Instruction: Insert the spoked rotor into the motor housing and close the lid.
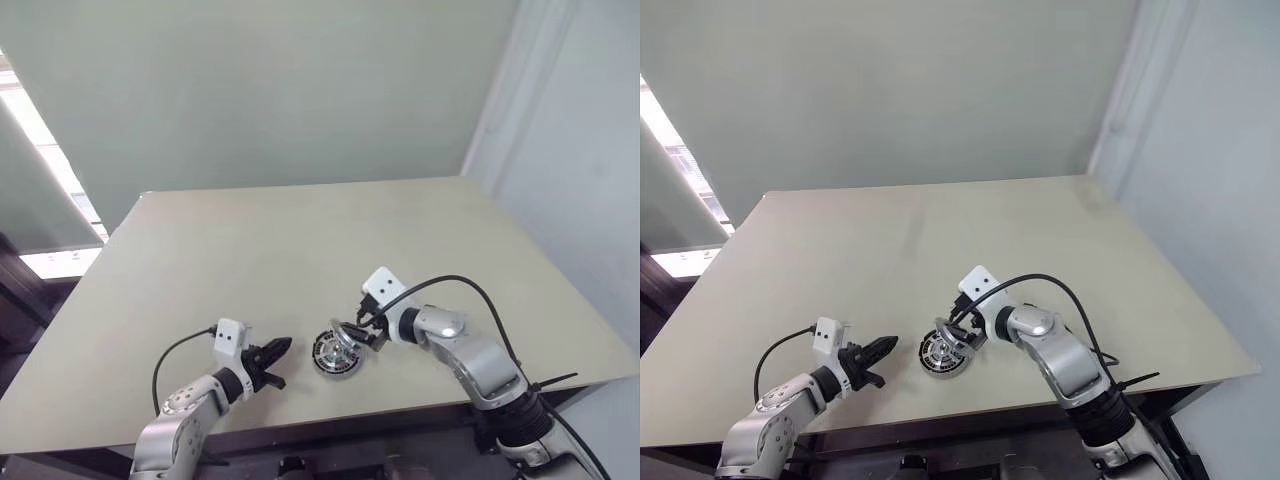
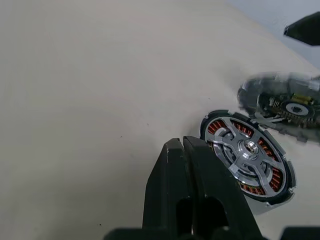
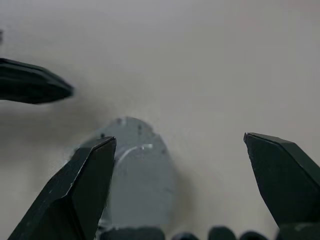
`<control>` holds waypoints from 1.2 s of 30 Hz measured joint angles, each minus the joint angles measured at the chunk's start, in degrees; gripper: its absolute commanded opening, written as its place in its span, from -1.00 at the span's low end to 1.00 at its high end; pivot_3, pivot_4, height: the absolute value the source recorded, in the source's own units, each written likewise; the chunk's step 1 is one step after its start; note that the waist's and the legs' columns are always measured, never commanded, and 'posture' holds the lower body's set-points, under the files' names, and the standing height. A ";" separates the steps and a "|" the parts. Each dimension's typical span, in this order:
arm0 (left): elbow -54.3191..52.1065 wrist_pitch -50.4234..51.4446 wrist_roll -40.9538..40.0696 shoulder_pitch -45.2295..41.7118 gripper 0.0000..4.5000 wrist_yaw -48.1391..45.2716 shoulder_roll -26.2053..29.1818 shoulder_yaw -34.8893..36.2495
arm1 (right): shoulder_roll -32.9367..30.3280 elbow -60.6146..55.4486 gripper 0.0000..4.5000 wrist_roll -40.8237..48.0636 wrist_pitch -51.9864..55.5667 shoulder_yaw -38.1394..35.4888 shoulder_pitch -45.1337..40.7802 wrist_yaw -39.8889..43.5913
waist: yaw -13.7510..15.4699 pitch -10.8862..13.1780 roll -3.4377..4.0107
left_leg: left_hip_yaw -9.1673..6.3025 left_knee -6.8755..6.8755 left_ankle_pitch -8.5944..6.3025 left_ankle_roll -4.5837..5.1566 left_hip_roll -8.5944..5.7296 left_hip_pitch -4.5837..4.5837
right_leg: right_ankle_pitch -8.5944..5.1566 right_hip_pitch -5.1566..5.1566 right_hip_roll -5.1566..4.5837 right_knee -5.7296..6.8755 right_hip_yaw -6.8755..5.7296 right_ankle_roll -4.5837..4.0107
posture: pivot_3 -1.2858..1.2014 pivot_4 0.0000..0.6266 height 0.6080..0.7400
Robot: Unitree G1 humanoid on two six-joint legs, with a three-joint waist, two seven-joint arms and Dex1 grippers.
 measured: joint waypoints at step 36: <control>-0.13 -0.29 1.41 -1.03 -1.00 0.53 -0.23 -1.66 | -7.13 26.01 0.99 5.05 -24.59 -0.62 -8.46 34.33 | -0.02 -0.01 -0.01 | 0.01 0.07 0.00 0.00 -0.01 0.15 | 0.01 0.19 0.01 0.02 -0.01 0.01 | 0.03 -1.00 1.00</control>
